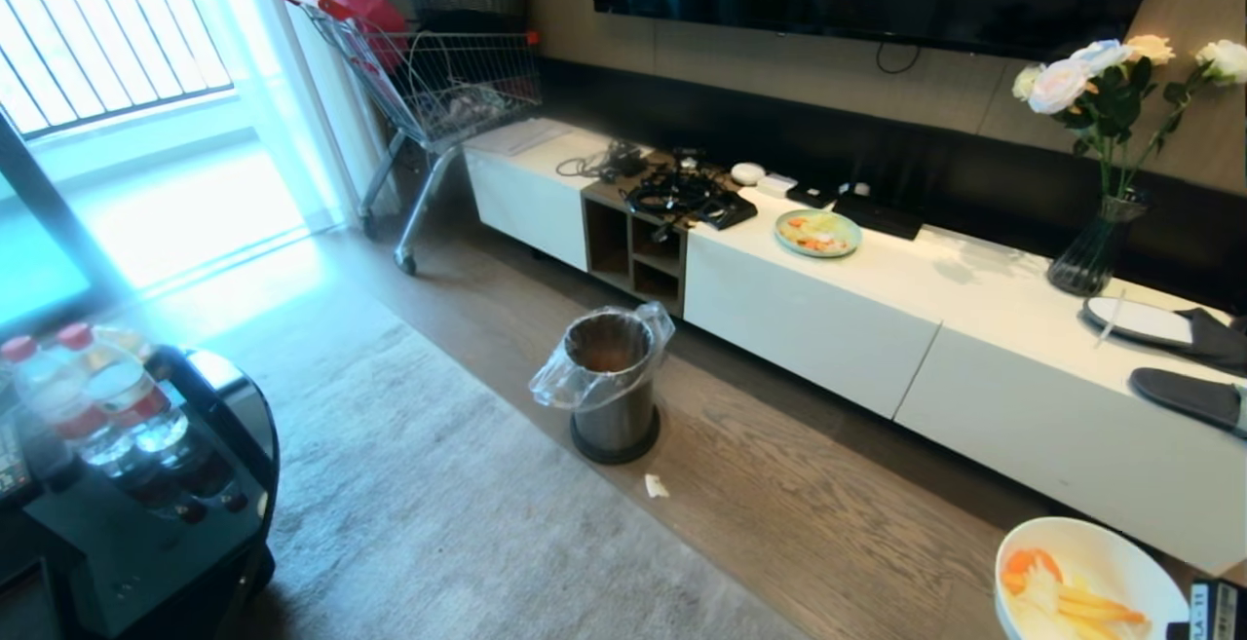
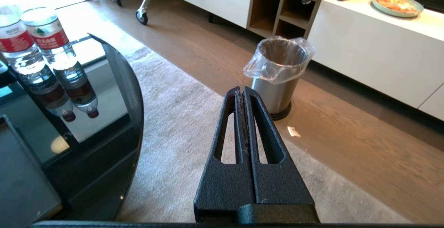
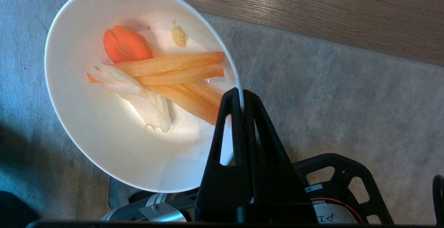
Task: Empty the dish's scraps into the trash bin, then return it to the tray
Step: Move the bowl over the trash can
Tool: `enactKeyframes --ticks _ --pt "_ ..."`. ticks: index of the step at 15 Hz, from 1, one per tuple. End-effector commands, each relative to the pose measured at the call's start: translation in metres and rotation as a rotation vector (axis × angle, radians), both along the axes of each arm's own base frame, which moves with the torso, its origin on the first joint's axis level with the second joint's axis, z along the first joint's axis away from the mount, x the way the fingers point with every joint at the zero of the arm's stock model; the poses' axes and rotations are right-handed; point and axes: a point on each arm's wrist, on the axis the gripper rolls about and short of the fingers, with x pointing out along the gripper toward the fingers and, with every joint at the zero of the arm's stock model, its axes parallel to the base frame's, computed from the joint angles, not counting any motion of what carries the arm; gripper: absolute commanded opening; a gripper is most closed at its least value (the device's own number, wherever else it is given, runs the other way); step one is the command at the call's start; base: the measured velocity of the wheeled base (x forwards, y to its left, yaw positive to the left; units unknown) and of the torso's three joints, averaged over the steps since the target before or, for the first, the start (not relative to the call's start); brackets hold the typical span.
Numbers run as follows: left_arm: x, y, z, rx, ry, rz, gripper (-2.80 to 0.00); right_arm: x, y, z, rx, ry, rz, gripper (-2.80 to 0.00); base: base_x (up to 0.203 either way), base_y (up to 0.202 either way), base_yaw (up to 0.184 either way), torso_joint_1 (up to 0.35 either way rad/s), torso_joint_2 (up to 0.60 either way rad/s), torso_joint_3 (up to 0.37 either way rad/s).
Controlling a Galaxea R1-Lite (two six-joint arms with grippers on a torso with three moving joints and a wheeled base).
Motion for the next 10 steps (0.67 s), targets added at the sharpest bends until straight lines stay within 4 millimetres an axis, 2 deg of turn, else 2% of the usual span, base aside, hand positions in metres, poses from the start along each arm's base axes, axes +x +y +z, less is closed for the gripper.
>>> enactKeyframes --ticks 1,10 --pt "0.0 0.0 0.0001 -0.001 -0.001 0.001 -2.8 0.0007 0.0002 0.0002 0.0 0.003 -0.004 -2.8 0.188 0.0 0.003 0.002 0.0 0.007" --pt "0.0 0.0 0.0001 -0.001 -0.001 0.001 -2.8 0.0029 0.0019 0.0045 0.004 -0.01 0.007 -2.8 0.186 0.0 0.0 0.002 0.0 0.002"
